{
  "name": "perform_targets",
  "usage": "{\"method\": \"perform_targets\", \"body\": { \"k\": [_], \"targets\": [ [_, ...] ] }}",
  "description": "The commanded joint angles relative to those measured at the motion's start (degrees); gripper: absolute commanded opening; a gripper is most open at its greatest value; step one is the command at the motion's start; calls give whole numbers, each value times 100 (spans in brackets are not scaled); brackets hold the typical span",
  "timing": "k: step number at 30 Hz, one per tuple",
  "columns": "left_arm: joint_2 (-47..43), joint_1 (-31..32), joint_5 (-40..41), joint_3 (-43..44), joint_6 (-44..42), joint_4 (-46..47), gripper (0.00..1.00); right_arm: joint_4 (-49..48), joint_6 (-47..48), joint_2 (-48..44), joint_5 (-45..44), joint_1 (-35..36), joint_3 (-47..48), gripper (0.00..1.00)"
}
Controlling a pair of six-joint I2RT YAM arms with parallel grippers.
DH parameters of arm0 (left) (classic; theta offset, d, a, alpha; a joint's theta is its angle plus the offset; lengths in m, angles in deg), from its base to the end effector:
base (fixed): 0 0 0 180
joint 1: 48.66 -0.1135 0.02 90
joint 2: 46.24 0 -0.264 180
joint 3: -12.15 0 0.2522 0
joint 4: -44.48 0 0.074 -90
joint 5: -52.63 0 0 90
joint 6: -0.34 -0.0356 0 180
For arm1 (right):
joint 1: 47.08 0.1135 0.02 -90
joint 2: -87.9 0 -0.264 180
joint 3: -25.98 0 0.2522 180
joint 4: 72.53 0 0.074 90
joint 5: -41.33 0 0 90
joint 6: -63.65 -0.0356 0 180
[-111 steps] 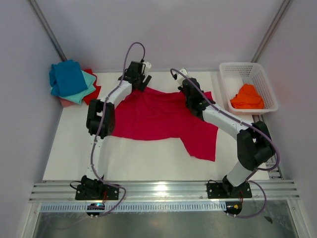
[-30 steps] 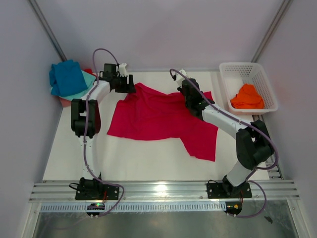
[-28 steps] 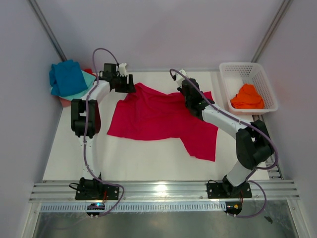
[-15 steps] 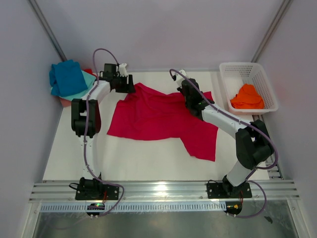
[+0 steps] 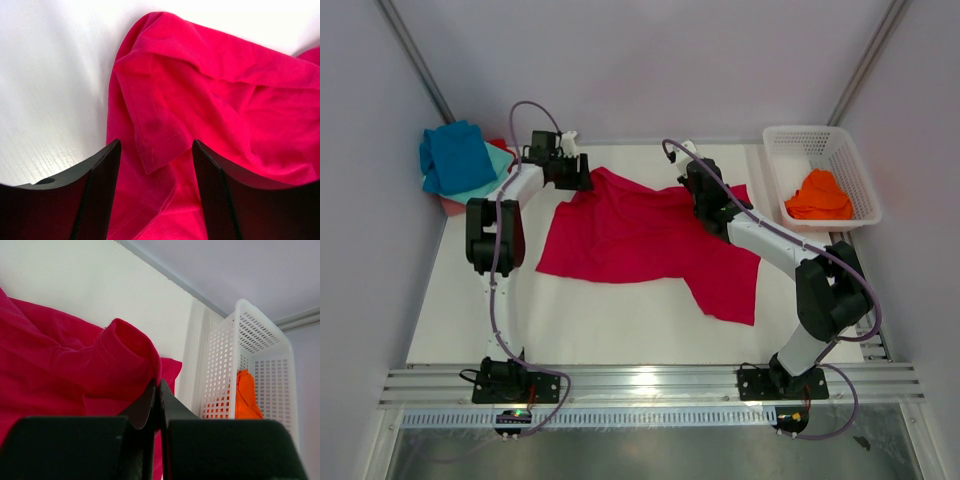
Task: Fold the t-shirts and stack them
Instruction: Flatten the tshirt out
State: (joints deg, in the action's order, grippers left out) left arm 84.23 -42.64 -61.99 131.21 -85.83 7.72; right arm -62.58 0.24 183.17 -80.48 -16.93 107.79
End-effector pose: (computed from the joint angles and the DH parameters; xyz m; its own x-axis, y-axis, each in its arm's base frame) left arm 0.5051 -0.0682 0.1852 -0.7642 0.0195 -0.6447 0.3213 0.8782 -0.3543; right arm 0.3425 0.1772 0.2763 -0.3034 -0.6161 -0.7269 -0.1614 0.7850 -0.5980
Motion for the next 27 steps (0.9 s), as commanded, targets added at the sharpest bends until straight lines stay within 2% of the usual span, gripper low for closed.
{"method": "perform_targets", "body": {
  "k": [1, 2, 8, 10, 11, 13, 14, 20, 27],
  "targets": [
    [22, -5, -122, 228, -76, 147, 60, -155, -75, -43, -18, -9, 50, 3],
    [39, -5, -131, 228, -67, 147, 59, -155, -75, -34, -18, -9, 42, 3],
    [101, 4, -271, 290, -76, 103, 31, -155, -75, -8, -18, -9, 33, 3],
    [119, 4, -280, 299, -93, 94, 25, -155, -66, -17, -27, -9, 41, 3],
    [110, -4, -289, 307, -102, 86, 16, -155, -66, -17, -27, -9, 42, 3],
    [110, -5, -297, 351, -120, 33, 9, -155, -66, -8, -27, -9, 42, 3],
    [101, -5, -271, 360, -137, 7, 0, -155, -75, -16, -18, -9, 42, 3],
    [-92, -4, -113, 369, -225, -151, 0, -137, -66, 1, -35, -9, 59, 3],
    [-899, -22, 1018, 492, -708, -538, 0, -304, 293, -157, -246, -62, 270, 3]
  ]
}}
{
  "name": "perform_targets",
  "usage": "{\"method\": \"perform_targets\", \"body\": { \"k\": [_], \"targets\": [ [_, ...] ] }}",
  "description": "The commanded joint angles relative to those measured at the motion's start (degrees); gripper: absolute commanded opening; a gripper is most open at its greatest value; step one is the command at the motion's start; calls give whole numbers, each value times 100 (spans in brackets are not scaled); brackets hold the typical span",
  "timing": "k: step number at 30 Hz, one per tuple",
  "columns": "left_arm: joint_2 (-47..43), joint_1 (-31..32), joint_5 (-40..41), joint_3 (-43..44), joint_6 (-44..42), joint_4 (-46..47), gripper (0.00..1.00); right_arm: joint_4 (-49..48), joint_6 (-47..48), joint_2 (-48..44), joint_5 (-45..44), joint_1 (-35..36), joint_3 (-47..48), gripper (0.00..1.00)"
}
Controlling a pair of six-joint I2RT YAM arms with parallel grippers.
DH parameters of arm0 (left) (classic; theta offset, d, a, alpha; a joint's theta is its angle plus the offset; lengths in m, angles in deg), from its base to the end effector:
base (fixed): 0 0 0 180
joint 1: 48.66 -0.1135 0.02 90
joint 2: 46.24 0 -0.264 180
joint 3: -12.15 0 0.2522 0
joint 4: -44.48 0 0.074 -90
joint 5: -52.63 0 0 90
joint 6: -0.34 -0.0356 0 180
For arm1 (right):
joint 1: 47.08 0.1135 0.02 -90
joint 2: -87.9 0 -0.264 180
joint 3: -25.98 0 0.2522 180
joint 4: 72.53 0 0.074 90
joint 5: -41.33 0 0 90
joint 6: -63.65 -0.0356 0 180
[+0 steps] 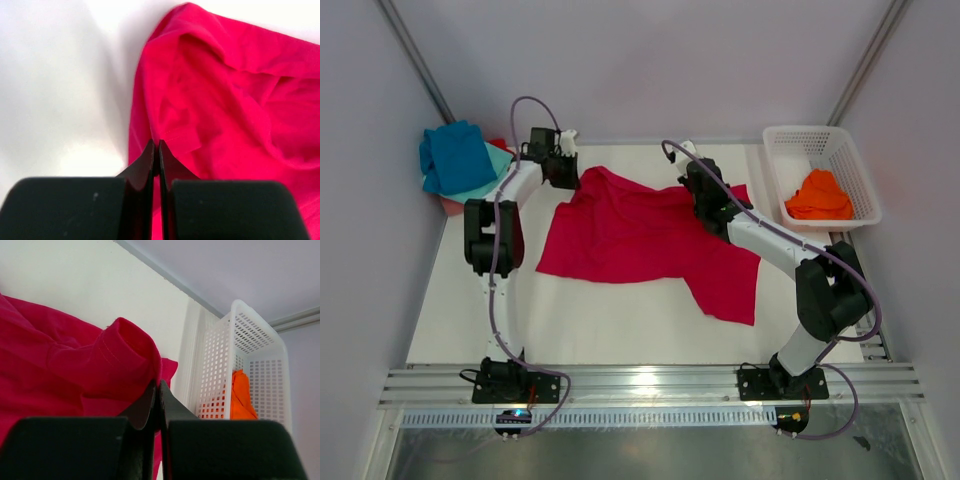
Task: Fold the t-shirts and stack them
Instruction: Flatten the tshirt out
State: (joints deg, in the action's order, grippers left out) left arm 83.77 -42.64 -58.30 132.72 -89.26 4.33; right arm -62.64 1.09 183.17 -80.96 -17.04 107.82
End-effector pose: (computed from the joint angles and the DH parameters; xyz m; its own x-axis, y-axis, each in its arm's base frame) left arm 0.5039 -0.0659 0.1927 -0.7595 0.0735 -0.6463 0.3230 0.9051 -0.2765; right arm 0.3429 0.1763 0.2766 -0.3048 -0.6263 -0.7175 -0.1566 0.7761 -0.6109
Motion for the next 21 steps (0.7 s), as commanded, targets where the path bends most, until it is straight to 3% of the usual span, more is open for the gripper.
{"method": "perform_targets", "body": {
  "k": [1, 6, 13, 21],
  "targets": [
    [-977, -39, 773, 437, -427, -261, 0, -332, 296, -183, -216, -69, 364, 3],
    [-1698, -242, 1336, 886, -594, -813, 0, -981, 1375, -324, -610, -148, 566, 3],
    [-3157, -242, 1978, 465, -840, -998, 0, -2283, 2948, -553, -954, -218, 611, 3],
    [-4309, -242, 2409, -344, -1095, -947, 0, -2855, 3461, -912, -910, -543, 549, 3]
  ]
}}
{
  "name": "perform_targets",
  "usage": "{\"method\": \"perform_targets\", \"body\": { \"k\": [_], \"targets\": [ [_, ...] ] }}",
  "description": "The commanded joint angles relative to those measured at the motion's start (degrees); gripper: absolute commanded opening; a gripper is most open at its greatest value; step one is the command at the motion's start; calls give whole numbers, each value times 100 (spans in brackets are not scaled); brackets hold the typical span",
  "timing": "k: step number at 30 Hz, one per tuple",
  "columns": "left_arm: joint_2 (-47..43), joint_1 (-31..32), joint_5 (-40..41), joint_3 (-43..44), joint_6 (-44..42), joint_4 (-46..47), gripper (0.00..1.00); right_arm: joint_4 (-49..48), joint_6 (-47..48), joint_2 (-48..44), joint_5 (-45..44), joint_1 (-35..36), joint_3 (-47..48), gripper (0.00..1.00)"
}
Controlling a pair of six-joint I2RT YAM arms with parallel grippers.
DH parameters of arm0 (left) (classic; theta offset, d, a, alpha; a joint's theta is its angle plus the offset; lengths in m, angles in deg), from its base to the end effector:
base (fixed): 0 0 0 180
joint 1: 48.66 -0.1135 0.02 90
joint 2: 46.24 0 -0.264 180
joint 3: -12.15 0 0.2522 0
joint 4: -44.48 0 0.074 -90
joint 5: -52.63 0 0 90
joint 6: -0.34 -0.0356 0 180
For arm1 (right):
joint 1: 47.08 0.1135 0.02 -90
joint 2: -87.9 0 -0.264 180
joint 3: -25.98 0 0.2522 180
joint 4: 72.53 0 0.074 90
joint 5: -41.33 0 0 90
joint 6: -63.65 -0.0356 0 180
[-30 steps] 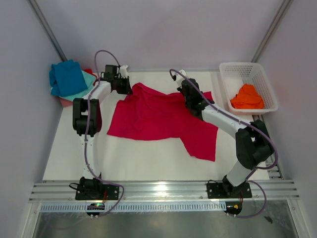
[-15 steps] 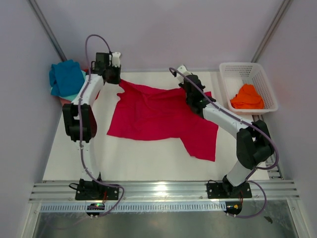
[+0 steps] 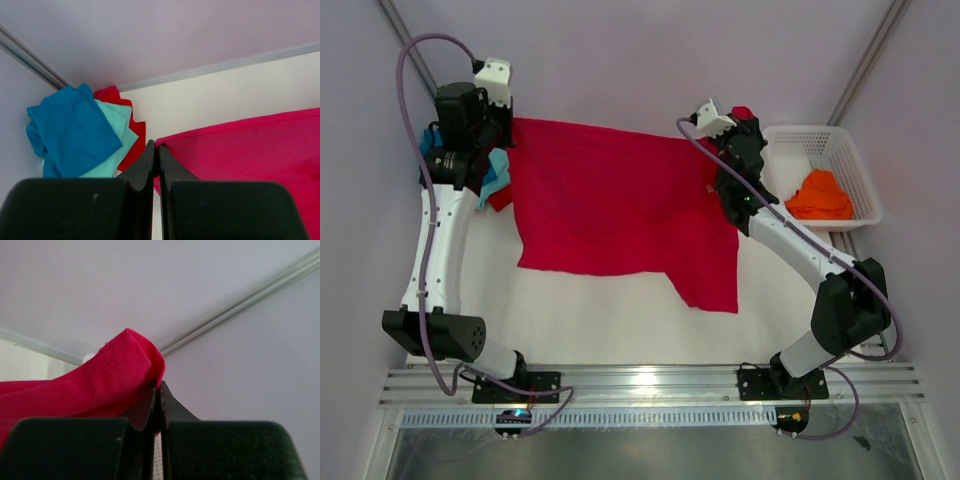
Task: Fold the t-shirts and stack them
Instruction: Flatten the tshirt out
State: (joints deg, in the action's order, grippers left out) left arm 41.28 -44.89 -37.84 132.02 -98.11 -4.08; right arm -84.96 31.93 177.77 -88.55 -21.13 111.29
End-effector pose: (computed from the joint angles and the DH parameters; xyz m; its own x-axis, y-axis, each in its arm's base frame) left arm 0.3261 -0.0218 0.4816 -0.2647 0.1647 -0.9502 0.1137 0.9838 0.1388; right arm 0.3437 0.1419 0.3713 -0.1354 -0.7919 -0.5955 0.2284 0.5599 -0.7965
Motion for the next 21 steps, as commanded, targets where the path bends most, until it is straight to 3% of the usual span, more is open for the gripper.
{"method": "perform_targets", "body": {
  "k": [1, 12, 21],
  "targets": [
    [-112, -17, 363, -309, -219, -97, 0, -624, 377, -408, -143, -152, 202, 3],
    [-324, -17, 618, -205, -333, 0, 0, -1133, 1027, -523, -152, -626, 684, 3],
    [-412, -17, 785, -503, -210, 396, 0, -228, 52, -672, -38, -811, 607, 3]
  ]
}}
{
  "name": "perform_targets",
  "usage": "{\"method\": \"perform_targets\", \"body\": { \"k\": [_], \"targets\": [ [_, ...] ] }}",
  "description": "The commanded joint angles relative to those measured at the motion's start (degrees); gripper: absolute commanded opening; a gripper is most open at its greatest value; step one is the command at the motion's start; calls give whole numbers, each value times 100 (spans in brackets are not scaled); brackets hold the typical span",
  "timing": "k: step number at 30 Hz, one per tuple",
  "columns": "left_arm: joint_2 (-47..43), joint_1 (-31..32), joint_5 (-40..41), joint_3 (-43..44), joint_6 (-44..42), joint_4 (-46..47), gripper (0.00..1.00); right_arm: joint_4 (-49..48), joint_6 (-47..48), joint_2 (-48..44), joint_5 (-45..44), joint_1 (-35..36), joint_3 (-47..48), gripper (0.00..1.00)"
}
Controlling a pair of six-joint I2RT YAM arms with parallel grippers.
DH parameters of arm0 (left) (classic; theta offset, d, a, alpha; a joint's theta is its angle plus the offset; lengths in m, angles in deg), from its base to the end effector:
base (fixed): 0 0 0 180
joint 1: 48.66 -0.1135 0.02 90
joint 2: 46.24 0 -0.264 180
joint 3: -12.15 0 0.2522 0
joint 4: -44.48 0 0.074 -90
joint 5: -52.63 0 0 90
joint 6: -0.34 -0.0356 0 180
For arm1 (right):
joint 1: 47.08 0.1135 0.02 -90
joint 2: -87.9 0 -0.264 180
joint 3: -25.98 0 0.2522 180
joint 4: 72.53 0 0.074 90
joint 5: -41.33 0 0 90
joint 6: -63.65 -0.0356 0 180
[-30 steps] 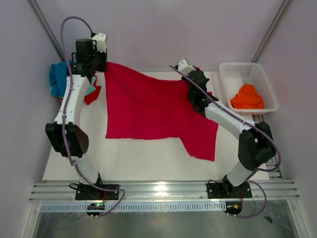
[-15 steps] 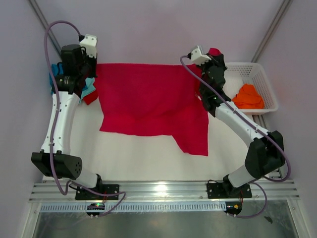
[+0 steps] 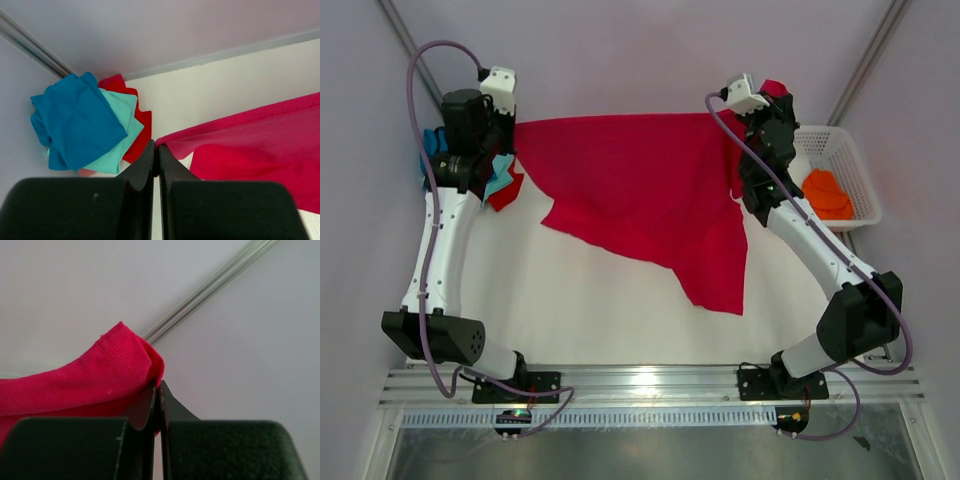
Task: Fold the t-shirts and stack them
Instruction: Flatten the tshirt out
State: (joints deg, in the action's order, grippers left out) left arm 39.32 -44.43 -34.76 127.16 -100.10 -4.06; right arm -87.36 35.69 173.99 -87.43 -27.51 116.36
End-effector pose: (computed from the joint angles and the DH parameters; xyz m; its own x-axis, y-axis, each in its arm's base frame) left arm 0.3220 -0.0222 0.4649 -0.3152 0.2048 -0.9267 0.0894 0.9785 0.1859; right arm 0.3369 0.0961 0.4291 -0.1169 -0.7725 -0.6241 0.4115 0.5343 -0.7384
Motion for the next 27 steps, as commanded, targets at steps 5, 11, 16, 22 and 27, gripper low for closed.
{"method": "perform_targets", "body": {
  "k": [5, 11, 16, 22, 27],
  "targets": [
    [-268, -63, 521, -106, -2, 499, 0, 30, -341, -294, -131, -182, -68, 3],
    [-242, -63, 425, 87, 129, 429, 0, 670, -763, -399, -53, -182, 344, 3],
    [-408, -63, 223, 185, 323, 350, 0, 1793, -1508, -592, 53, -182, 1047, 3],
    [-777, -63, -23, 132, 569, 279, 0, 3400, -2634, -1014, 543, -182, 1715, 3],
    [-1129, -63, -164, 395, 674, 25, 0, 4423, -3514, -1515, 1160, -173, 2401, 3]
  ]
}}
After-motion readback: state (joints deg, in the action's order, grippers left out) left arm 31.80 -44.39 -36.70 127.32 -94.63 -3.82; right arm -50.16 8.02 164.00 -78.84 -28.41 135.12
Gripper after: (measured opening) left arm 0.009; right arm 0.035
